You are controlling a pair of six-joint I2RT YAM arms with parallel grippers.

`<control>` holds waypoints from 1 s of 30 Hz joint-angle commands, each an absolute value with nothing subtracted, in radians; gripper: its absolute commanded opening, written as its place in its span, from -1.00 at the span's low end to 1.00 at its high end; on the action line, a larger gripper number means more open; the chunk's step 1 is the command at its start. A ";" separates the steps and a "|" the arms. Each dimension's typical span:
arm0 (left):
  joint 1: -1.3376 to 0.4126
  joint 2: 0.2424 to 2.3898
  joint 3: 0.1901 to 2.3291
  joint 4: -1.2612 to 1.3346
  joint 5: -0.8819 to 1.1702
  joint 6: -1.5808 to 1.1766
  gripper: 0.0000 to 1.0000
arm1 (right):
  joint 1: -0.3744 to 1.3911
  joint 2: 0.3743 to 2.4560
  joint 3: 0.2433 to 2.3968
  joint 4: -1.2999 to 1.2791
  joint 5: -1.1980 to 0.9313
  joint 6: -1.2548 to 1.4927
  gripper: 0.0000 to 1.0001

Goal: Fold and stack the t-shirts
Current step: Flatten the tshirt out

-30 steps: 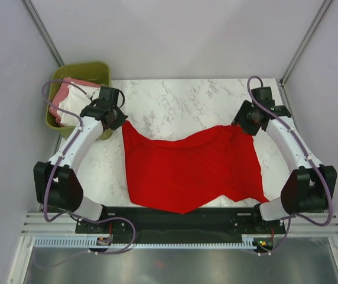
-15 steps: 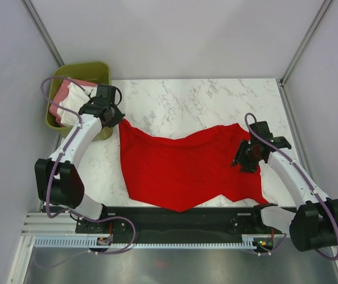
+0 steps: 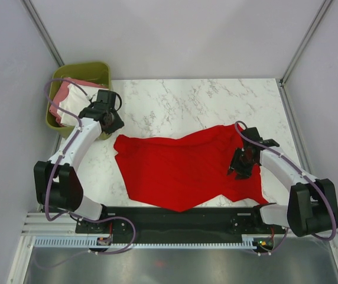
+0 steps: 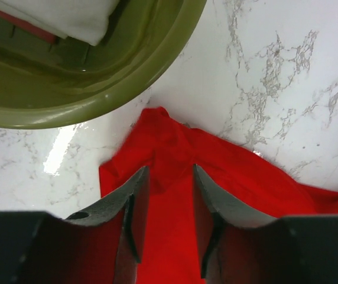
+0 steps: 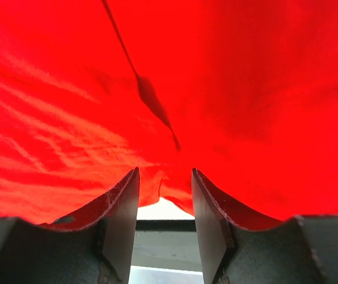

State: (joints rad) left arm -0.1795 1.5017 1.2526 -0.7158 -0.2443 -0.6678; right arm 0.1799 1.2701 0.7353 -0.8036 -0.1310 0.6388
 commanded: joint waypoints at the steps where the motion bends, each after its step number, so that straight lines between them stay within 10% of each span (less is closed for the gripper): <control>1: -0.173 1.436 1.285 -0.739 -0.291 -0.586 -0.10 | 0.187 1.296 0.735 -0.736 -0.130 0.634 -0.04; 15: -0.173 1.373 1.312 -0.799 -0.203 -0.581 0.01 | 0.250 1.358 0.673 -0.658 -0.107 0.696 -0.10; 21: -0.175 1.362 1.295 -0.815 -0.167 -0.578 0.01 | 0.250 1.293 0.732 -0.708 -0.072 0.713 -0.89; 30: -0.181 1.345 1.212 -0.828 -0.098 -0.577 0.04 | 0.249 1.287 1.078 -0.821 -0.057 0.713 -1.00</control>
State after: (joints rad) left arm -0.1799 1.3674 1.2400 -0.8154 -0.1448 -0.6075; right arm 0.2470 1.2903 0.9588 -0.7963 -0.0715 0.7033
